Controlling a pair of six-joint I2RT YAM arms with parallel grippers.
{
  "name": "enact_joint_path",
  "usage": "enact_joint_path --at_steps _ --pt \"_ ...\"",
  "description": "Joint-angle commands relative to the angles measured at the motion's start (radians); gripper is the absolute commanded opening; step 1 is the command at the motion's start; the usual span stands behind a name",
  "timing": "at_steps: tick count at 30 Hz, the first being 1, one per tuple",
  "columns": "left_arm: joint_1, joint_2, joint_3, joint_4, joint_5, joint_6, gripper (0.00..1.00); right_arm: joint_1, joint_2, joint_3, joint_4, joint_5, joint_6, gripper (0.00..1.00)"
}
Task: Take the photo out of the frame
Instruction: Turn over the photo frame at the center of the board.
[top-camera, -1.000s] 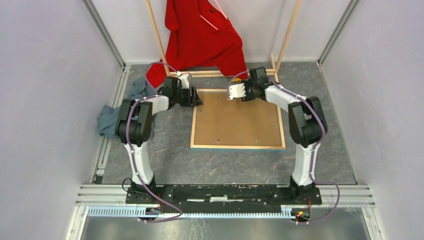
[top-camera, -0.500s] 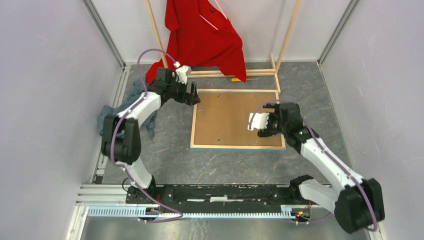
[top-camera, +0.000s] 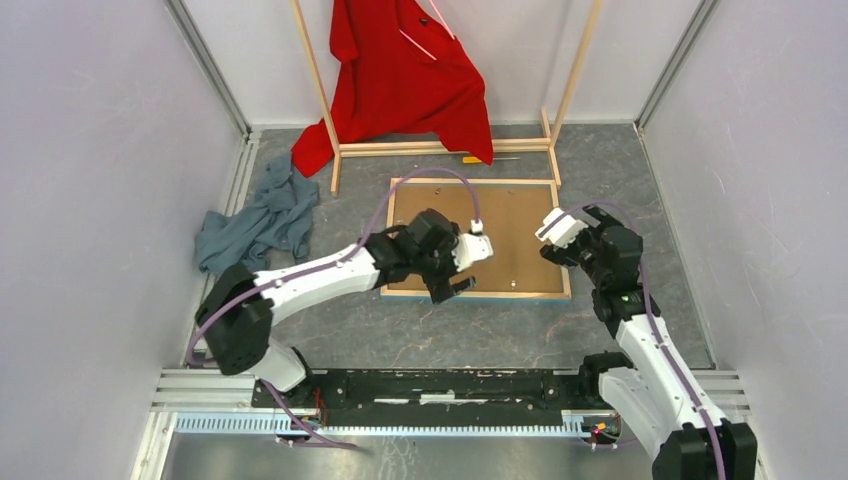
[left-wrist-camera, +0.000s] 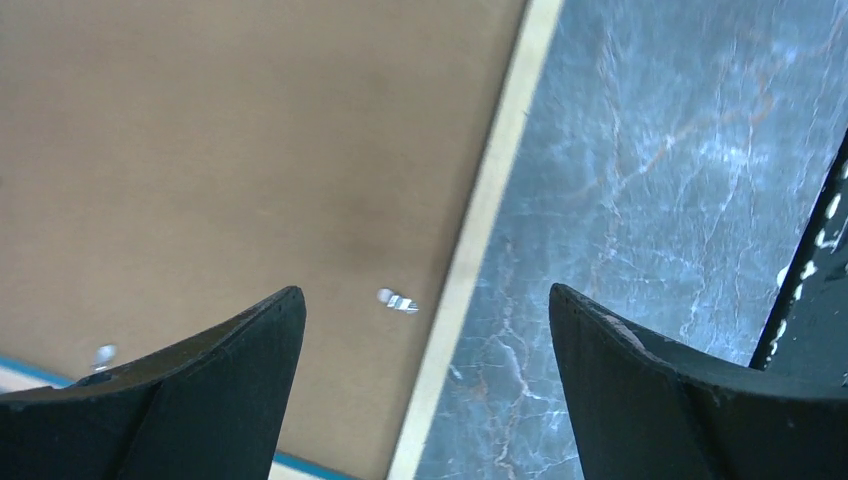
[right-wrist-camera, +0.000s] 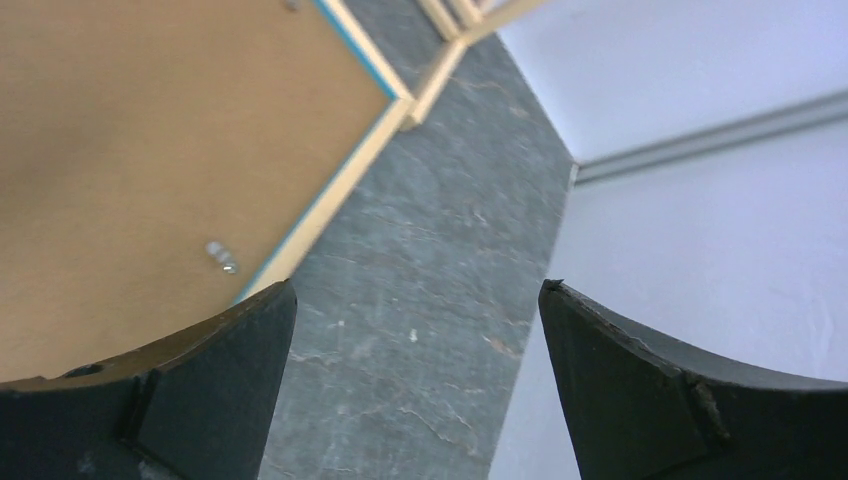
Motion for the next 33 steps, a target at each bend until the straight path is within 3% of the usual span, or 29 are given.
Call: enact_joint_path --at_steps 1,9,17,29,33 --pt "-0.094 0.087 -0.009 -0.013 -0.078 0.051 0.95 -0.048 -0.056 -0.034 0.130 0.033 0.069 0.98" --pt "-0.168 0.212 0.007 0.027 -0.143 0.028 0.83 -0.067 -0.057 -0.053 0.144 0.038 0.054 0.98" --pt "-0.170 0.250 -0.005 0.129 -0.251 0.006 0.80 -0.066 -0.075 -0.070 0.149 0.014 0.035 0.98" --pt "-0.170 0.254 -0.049 0.181 -0.259 0.018 0.73 -0.066 -0.073 -0.069 0.139 -0.016 0.032 0.98" --pt "-0.170 0.266 -0.052 0.169 -0.231 0.023 0.63 -0.066 -0.086 -0.068 0.143 -0.013 0.035 0.98"
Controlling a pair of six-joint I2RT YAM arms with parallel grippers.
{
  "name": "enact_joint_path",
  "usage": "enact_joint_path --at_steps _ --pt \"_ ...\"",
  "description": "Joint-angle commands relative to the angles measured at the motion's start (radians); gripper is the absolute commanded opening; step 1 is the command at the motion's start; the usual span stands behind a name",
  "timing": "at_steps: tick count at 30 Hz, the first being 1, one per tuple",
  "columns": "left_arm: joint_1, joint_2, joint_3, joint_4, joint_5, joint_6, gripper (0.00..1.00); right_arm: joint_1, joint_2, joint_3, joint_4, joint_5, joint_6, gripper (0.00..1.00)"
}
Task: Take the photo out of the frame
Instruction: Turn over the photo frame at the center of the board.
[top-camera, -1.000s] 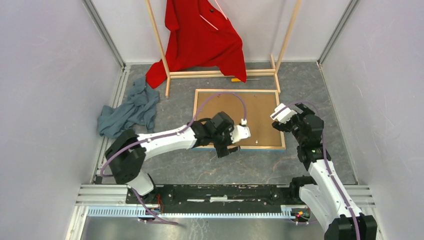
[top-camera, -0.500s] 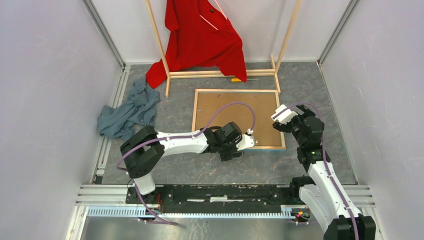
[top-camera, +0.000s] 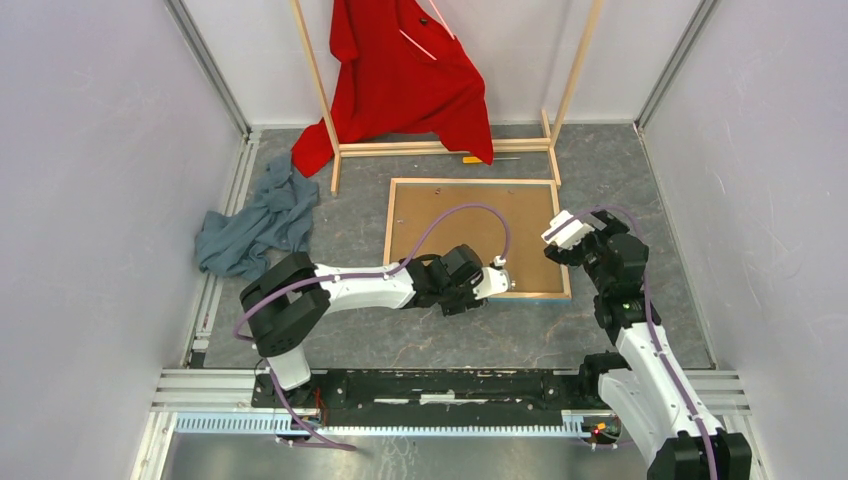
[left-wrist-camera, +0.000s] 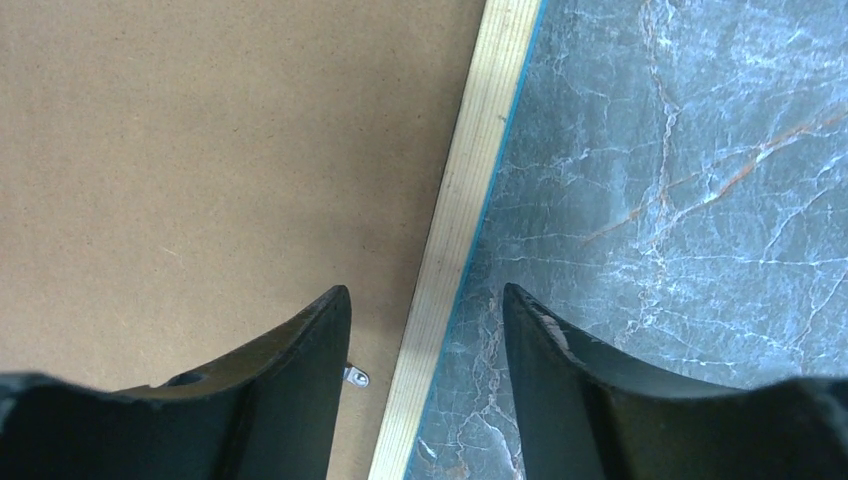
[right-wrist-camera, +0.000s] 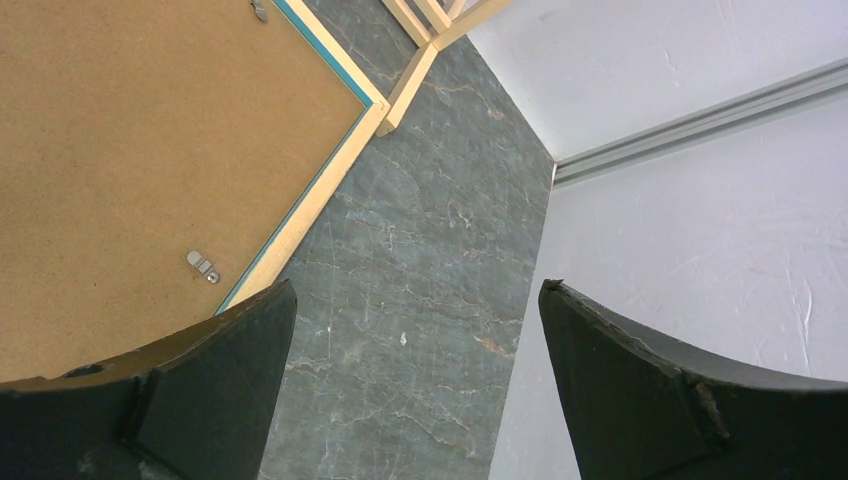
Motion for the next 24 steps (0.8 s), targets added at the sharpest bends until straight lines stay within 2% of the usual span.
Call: enact_joint_path --at_steps 1,8,10,15,18,20,21,24 --pt "0.002 0.017 -0.009 0.023 0.039 0.020 0.62 -0.004 -0.023 -0.003 0.034 -0.010 0.000 0.98" --pt "-0.001 0.049 -0.003 -0.002 0.065 0.027 0.63 -0.002 -0.037 0.002 0.019 -0.026 -0.012 0.98" --pt "0.000 0.057 -0.005 0.000 0.065 0.026 0.60 -0.003 -0.044 0.004 0.006 -0.041 -0.022 0.98" --pt "0.002 0.070 -0.005 0.004 0.062 0.025 0.32 -0.003 -0.069 0.027 -0.083 -0.147 -0.085 0.98" --pt "0.001 0.068 0.005 -0.009 0.065 0.025 0.19 -0.004 -0.085 0.069 -0.203 -0.230 -0.146 0.98" --pt "0.002 0.061 0.021 -0.033 0.065 0.030 0.06 -0.004 -0.092 0.107 -0.309 -0.295 -0.216 0.98" --pt "0.002 0.053 0.031 -0.048 0.086 0.032 0.03 -0.004 -0.098 0.128 -0.371 -0.325 -0.257 0.98" --pt "0.014 0.021 0.068 -0.091 0.120 0.039 0.02 -0.003 -0.111 0.180 -0.531 -0.428 -0.378 0.98"
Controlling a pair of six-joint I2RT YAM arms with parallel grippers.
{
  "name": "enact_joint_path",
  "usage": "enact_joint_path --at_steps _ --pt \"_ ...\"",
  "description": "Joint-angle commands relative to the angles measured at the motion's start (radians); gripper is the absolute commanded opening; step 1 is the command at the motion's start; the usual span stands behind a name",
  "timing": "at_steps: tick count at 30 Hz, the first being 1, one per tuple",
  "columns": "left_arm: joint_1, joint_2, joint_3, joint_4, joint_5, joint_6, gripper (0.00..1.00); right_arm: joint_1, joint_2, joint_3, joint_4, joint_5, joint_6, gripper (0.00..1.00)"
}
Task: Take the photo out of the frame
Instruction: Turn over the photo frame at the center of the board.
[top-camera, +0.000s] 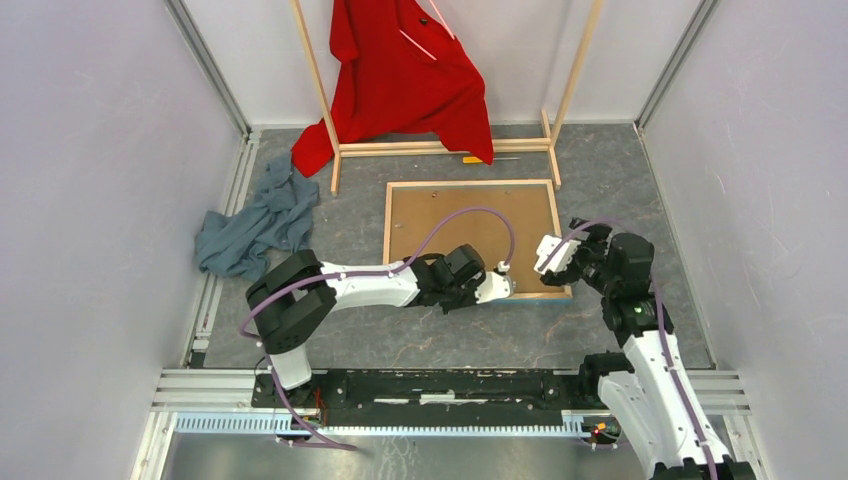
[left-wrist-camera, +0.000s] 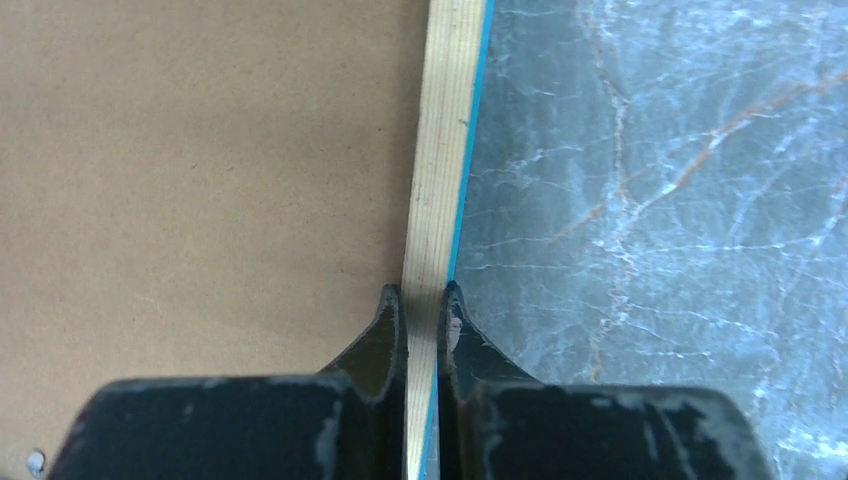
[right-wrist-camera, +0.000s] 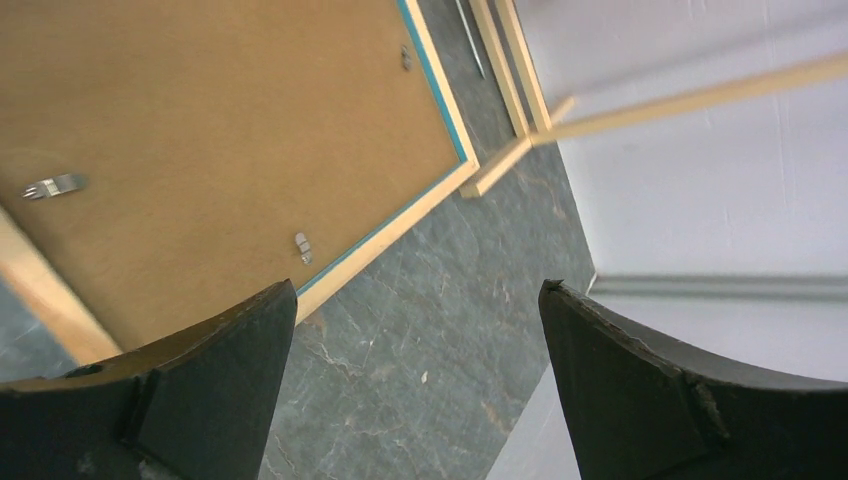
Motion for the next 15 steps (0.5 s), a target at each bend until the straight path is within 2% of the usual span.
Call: enact_joint_path --at_steps 1,5,15 --pt "0.018 -0.020 0.069 -0.091 0.068 -0.010 0.02 -0.002 -0.030 0.120 -0.293 -0.221 -0.219 0.98" --pt "0.056 -0.044 0.145 -0.146 0.129 -0.022 0.02 -0.002 -0.030 0.173 -0.511 -0.329 -0.387 0.96" --pt "0.134 -0.033 0.259 -0.227 0.257 -0.074 0.02 -0.003 -0.097 0.154 -0.698 -0.401 -0.539 0.95"
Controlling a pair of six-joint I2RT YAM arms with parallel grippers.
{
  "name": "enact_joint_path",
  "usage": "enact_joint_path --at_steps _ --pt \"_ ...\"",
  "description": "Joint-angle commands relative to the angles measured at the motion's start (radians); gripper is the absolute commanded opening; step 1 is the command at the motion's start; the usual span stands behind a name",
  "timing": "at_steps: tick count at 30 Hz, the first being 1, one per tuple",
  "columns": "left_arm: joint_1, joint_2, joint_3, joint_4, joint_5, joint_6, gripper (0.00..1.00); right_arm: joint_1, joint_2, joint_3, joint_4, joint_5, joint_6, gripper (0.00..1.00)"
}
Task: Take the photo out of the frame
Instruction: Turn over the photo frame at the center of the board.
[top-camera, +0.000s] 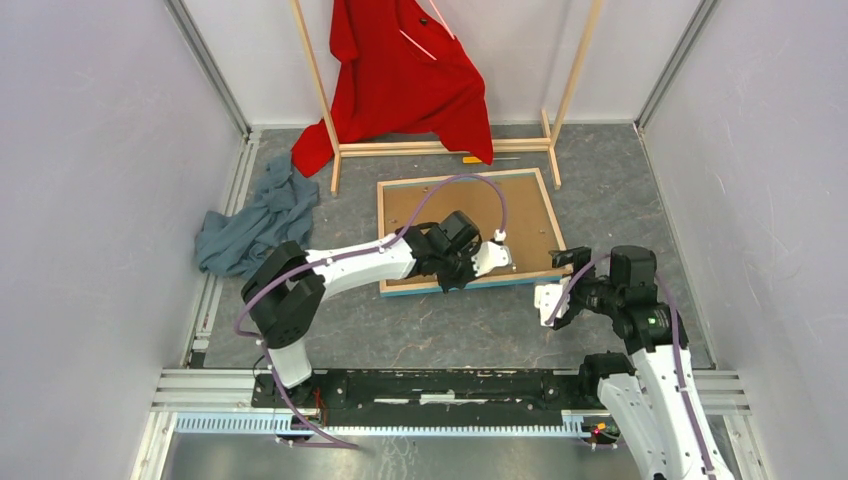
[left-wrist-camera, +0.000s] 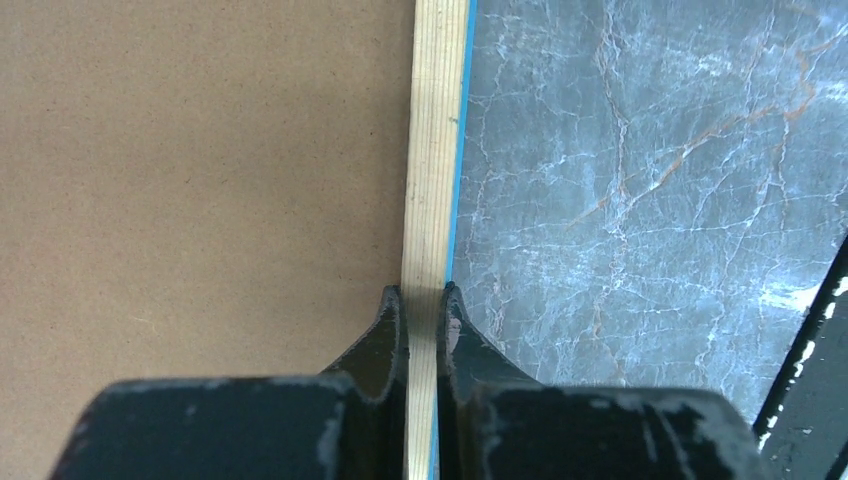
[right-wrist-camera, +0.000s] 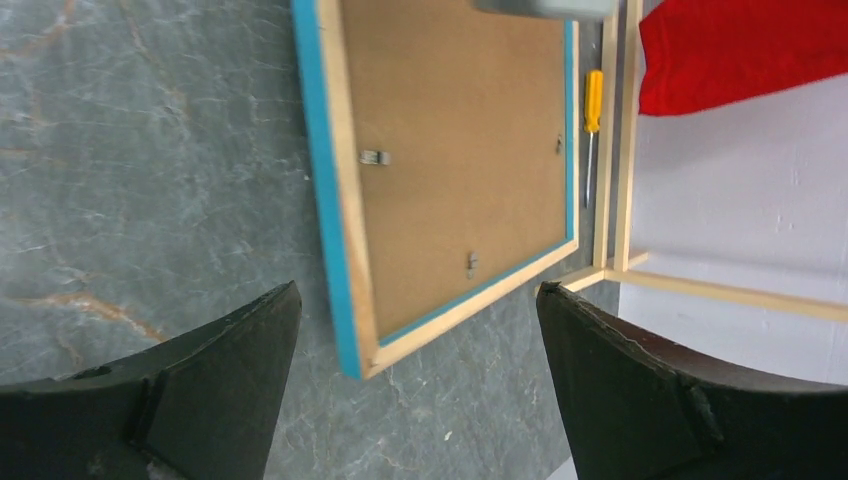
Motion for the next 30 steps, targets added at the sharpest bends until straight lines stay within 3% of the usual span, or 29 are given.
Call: enact_joint_path --at_steps 1,5,11,14,19,26,30 --pt "0.033 -0.030 0.098 -0.022 0.086 -0.067 0.02 -0.003 -0.024 0.007 -0.116 -0.115 -0.095 0.93" --pt "0.061 -0.017 0.170 -0.074 0.148 -0.087 0.02 -0.003 -0.022 -0.029 0.038 -0.120 0.053 0.91" --pt "0.083 0.000 0.262 -0.139 0.214 -0.115 0.02 0.042 0.016 -0.079 0.187 -0.041 0.092 0.92" --pt "0.087 0.017 0.293 -0.165 0.231 -0.122 0.02 0.135 0.026 -0.083 0.255 0.024 0.136 0.94" --pt "0.098 0.045 0.351 -0.213 0.287 -0.140 0.02 0.383 0.106 -0.102 0.447 0.310 0.234 0.95" --pt "0.113 0.041 0.384 -0.222 0.327 -0.163 0.02 0.481 0.228 -0.140 0.576 0.434 0.199 0.93" --pt "0.127 0.040 0.392 -0.230 0.361 -0.173 0.02 0.512 0.240 -0.224 0.745 0.484 0.193 0.92"
